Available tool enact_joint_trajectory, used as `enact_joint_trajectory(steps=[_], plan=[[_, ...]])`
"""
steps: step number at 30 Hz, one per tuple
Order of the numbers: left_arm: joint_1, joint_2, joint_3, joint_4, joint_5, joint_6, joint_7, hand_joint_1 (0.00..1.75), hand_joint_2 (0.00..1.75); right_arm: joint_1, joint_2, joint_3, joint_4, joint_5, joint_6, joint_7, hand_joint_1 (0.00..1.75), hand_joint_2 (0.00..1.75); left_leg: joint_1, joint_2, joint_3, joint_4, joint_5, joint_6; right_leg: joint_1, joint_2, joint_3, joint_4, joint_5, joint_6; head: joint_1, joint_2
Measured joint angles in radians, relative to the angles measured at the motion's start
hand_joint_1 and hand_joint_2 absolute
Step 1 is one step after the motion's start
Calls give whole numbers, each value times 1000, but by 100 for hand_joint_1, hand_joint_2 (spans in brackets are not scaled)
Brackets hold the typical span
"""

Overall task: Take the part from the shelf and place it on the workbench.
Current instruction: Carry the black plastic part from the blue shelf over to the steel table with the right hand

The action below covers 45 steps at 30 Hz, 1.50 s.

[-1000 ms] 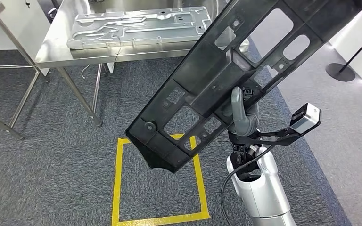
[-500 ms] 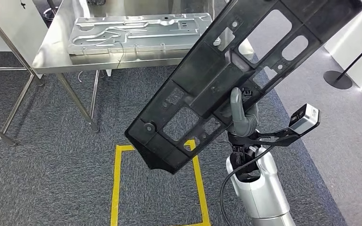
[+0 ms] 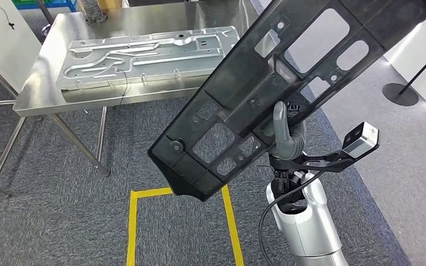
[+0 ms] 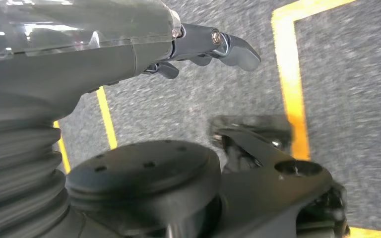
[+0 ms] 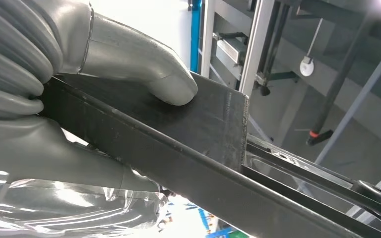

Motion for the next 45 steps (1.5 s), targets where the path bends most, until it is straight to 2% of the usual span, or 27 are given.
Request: enact_joint_trajectory(steps=[2, 3, 4, 7, 9, 12, 13, 14, 15, 17, 18, 22, 24, 27, 29, 30, 31, 32, 34, 35, 37, 38, 40, 41, 43, 44, 45], plan=[[2, 2, 0, 0, -1, 0, 0, 0, 175, 1, 0, 0, 1, 0, -1, 0, 175, 175, -6, -2, 3, -112, 129, 16, 2, 3, 28, 1, -25, 4, 0, 0], [2, 3, 0, 1, -1, 0, 0, 0, 175, 2, 0, 0, 1, 0, -2, -1, 175, 175, -10, -4, 6, -149, 178, 24, 3, 6, 37, 1, -36, 9, 0, 0], [3, 4, 0, 1, -1, 0, 1, 0, 175, 4, 0, 0, 1, 1, -4, -2, 175, 175, -13, -7, 8, -172, 210, 32, 3, 8, 44, 5, -43, 15, 0, 0], [2, 3, 0, 1, -2, 0, 1, 0, 175, 7, 0, 0, -4, 5, -6, -4, 175, 175, -8, -10, 34, -191, 233, 49, 5, 9, 56, 31, -52, 36, 0, 0], [0, 2, 0, 1, -2, 0, 0, 0, 175, 7, 0, 0, -10, 7, -7, -7, 175, 175, -3, -9, 55, -194, 237, 57, 1, 2, 26, 99, -78, 47, 0, 0], [0, 2, 0, 1, -2, 0, -2, 0, 175, 18, -2, -2, -14, 10, -18, -12, 175, 175, -3, -9, 69, -194, 221, 58, -12, -4, -89, 261, -150, 63, 0, 0], [3, 2, 0, 1, -2, 0, -3, 0, 175, 24, -4, -4, -15, 12, -22, -15, 175, 175, -2, -10, 75, -194, 214, 57, -16, -5, -116, 277, -160, 67, 0, 0], [5, 2, 0, 1, -2, 0, -4, 0, 175, 30, -7, -6, -16, 14, -26, -18, 175, 175, -1, -10, 83, -194, 207, 56, -20, -6, -125, 261, -149, 69, 0, 0], [6, 2, 0, 1, -2, 0, -5, 0, 175, 34, -10, -9, -19, 18, -31, -22, 175, 175, 0, -11, 93, -194, 199, 54, -23, -8, -118, 210, -114, 71, 0, 0], [7, 2, 0, 1, -3, -1, -6, 0, 175, 39, -19, -19, -25, 26, -41, -27, 175, 175, 0, -11, 111, -194, 183, 45, -24, -18, -88, 82, -19, 70, 0, 0], [7, 2, 0, 1, -4, -3, -6, 0, 175, 41, -23, -25, -28, 29, -46, -29, 175, 175, 0, -11, 119, -196, 176, 39, -22, -23, -76, 40, 6, 65, 0, 0], [4, 2, -1, 1, -7, -10, -4, 0, 175, 51, -36, -50, -51, 35, -58, -29, 175, 175, 2, -9, 140, -178, 168, 8, -14, -23, -47, 11, 10, 27, 0, 0], [-1, 2, -1, 1, -7, -11, -4, 0, 175, 53, -38, -58, -65, 38, -58, -30, 175, 175, 4, -8, 112, -112, 158, 2, -17, -21, -24, 6, 6, 14, 0, 0], [-1, 2, -1, 1, -7, -12, -6, 0, 175, 63, -40, -66, -73, 42, -57, -29, 175, 175, 5, -8, -9, 57, 94, 2, -14, -17, 1, 5, -16, 7, 0, 0], [2, 2, -1, 1, -6, -12, -8, 0, 175, 70, -41, -70, -73, 45, -58, -29, 175, 175, 4, -8, -60, 80, 66, 6, -10, -12, 22, 5, -36, 6, 0, 0], [3, 2, -1, 1, -5, -12, -9, 0, 175, 71, -42, -73, -73, 49, -59, -29, 175, 175, 2, -8, -63, 45, 80, 10, -9, -10, 36, 5, -47, 7, 0, 0], [4, 3, -1, 1, -5, -12, -10, 0, 175, 72, -42, -75, -74, 54, -62, -29, 175, 175, -2, -8, -55, -15, 121, 17, -8, -9, 51, 5, -60, 8, 0, 0], [5, 4, -1, 1, -4, -12, -11, 0, 175, 72, -44, -78, -74, 59, -64, -29, 175, 175, -7, -9, -44, -80, 185, 24, -6, -9, 65, 5, -72, 10, 0, 0], [7, 6, -1, 2, -4, -12, -10, 0, 175, 73, -47, -84, -77, 67, -68, -29, 175, 175, -16, -10, -25, -166, 273, 35, -6, -6, 86, -5, -93, 20, 0, 0], [7, 7, -1, 2, -4, -12, -10, 0, 175, 74, -49, -88, -78, 68, -70, -29, 175, 175, -19, -11, -18, -183, 287, 38, -5, -5, 94, -7, -95, 27, 0, 0], [5, 6, -1, 2, -4, -12, -9, 0, 175, 75, -53, -94, -84, 70, -73, -30, 175, 175, -17, -12, 7, -201, 276, 46, -7, -5, 97, 7, -80, 41, 0, 0], [5, 6, -1, 2, -3, -12, -9, 0, 175, 74, -56, -97, -87, 71, -72, -30, 175, 175, -15, -13, 23, -212, 272, 51, -7, -6, 83, 43, -64, 47, 0, 0], [3, 6, -1, 2, -3, -11, -9, 0, 175, 74, -61, -100, -92, 74, -72, -31, 175, 175, -10, -14, 59, -229, 258, 58, -11, -7, 9, 156, -48, 57, 0, 0], [3, 6, -1, 2, -3, -11, -9, 0, 175, 76, -63, -102, -93, 75, -73, -32, 175, 175, -10, -14, 76, -235, 248, 60, -12, -7, -38, 213, -61, 61, 0, 0], [4, 6, -1, 2, -3, -11, -9, 0, 175, 80, -68, -105, -93, 78, -74, -32, 175, 175, -9, -16, 112, -241, 221, 60, -18, -8, -117, 268, -133, 69, 0, 0], [5, 6, -2, 2, -3, -11, -8, 0, 175, 83, -71, -107, -93, 79, -75, -32, 175, 175, -8, -18, 133, -242, 206, 58, -21, -9, -139, 258, -168, 72, 0, 0], [5, 6, -2, 2, -2, -12, -8, 0, 175, 84, -73, -109, -93, 80, -74, -33, 175, 175, -7, -19, 155, -243, 189, 56, -25, -10, -151, 226, -182, 75, 0, 0]])
